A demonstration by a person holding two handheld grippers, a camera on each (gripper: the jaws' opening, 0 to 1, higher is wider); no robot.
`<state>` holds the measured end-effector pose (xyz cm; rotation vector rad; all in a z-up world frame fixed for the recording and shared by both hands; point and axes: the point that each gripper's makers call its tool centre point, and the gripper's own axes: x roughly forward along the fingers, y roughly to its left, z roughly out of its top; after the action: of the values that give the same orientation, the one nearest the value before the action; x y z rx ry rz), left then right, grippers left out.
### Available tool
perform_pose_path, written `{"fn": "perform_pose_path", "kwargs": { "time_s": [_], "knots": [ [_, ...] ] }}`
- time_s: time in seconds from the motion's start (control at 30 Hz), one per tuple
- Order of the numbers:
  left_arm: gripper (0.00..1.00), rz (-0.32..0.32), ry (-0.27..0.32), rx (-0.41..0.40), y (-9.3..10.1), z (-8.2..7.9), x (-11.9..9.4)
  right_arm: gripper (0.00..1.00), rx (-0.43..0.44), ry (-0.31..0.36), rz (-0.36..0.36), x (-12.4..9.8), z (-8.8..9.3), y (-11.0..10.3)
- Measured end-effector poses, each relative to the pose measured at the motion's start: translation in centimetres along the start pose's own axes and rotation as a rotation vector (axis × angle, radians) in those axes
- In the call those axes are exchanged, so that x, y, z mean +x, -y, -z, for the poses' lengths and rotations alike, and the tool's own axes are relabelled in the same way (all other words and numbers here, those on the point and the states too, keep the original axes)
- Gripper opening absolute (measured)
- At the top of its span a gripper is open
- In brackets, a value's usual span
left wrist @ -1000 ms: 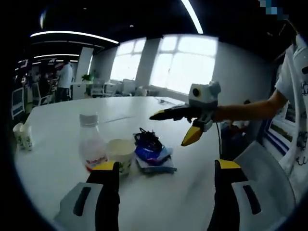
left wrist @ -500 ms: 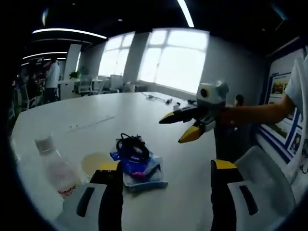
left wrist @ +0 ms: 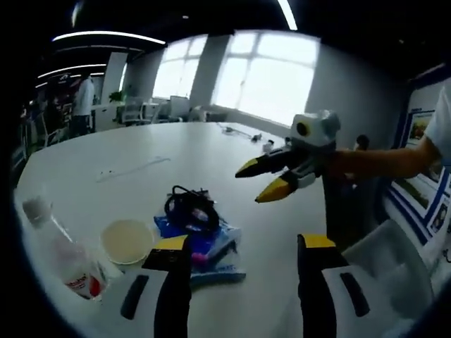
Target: Arrange the tabletop items into an orderly group along one side of the table until the central work area is clear of visible clutter.
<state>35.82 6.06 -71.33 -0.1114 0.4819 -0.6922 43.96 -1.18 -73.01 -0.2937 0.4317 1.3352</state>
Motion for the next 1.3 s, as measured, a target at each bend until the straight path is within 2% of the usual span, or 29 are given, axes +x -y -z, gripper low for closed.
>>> {"fn": "perform_pose_path", "kwargs": {
  "time_s": [0.3,0.43,0.5,0.57,0.6,0.63,0.67,0.7,0.77,0.83,0.9,0.93,1.0,1.13,1.2,1.3],
  "knots": [
    [0.42,-0.072,0.005,-0.032,-0.4,-0.4,2.3,0.28,-0.003,-0.016,-0.005,1.0,0.8,2.2],
    [0.44,-0.128,-0.016,-0.059,-1.4,-0.1,3.8,0.23,-0.004,-0.050,0.037,1.5,1.7,3.9],
    [0.41,-0.151,-0.024,-0.088,-1.9,-0.1,4.4,0.23,0.054,-0.061,0.063,1.8,2.1,4.8],
    [0.38,-0.193,-0.037,-0.101,-2.6,-0.1,5.0,0.21,0.069,-0.083,0.117,1.8,2.6,5.7],
    [0.37,-0.201,-0.029,-0.114,-2.7,-0.2,5.2,0.20,0.051,-0.076,0.100,2.1,2.5,5.2],
    [0.36,-0.217,-0.021,-0.145,-3.0,-0.4,5.5,0.18,0.050,-0.094,0.118,2.2,2.8,5.5],
    [0.33,-0.240,-0.025,-0.153,-3.5,-0.4,5.7,0.17,0.055,-0.121,0.136,2.3,3.3,5.8],
    [0.32,-0.239,-0.022,-0.146,-3.6,-0.6,5.9,0.17,0.055,-0.108,0.125,2.7,3.2,5.6],
    [0.30,-0.270,-0.014,-0.151,-4.3,-0.8,6.4,0.18,0.087,-0.128,0.130,3.2,3.5,5.7],
    [0.27,-0.273,-0.032,-0.152,-4.6,-0.7,6.9,0.18,0.081,-0.132,0.148,3.6,3.6,6.0],
    [0.26,-0.274,-0.025,-0.160,-5.0,-0.9,7.3,0.17,0.098,-0.139,0.153,4.0,4.0,6.4],
    [0.28,-0.287,-0.037,-0.197,-5.2,-0.6,7.5,0.17,0.134,-0.123,0.179,4.2,3.8,6.8],
    [0.30,-0.292,-0.036,-0.186,-5.6,-0.6,7.8,0.17,0.139,-0.135,0.167,4.5,4.0,7.1],
    [0.29,-0.297,-0.062,-0.229,-6.3,0.2,8.6,0.17,0.161,-0.155,0.199,4.9,4.6,7.9],
    [0.28,-0.297,-0.065,-0.251,-6.5,0.4,8.9,0.17,0.164,-0.143,0.193,5.6,4.6,8.5],
    [0.26,-0.301,-0.069,-0.264,-6.7,0.6,9.2,0.17,0.190,-0.145,0.191,5.7,4.5,8.2]
  ]
}}
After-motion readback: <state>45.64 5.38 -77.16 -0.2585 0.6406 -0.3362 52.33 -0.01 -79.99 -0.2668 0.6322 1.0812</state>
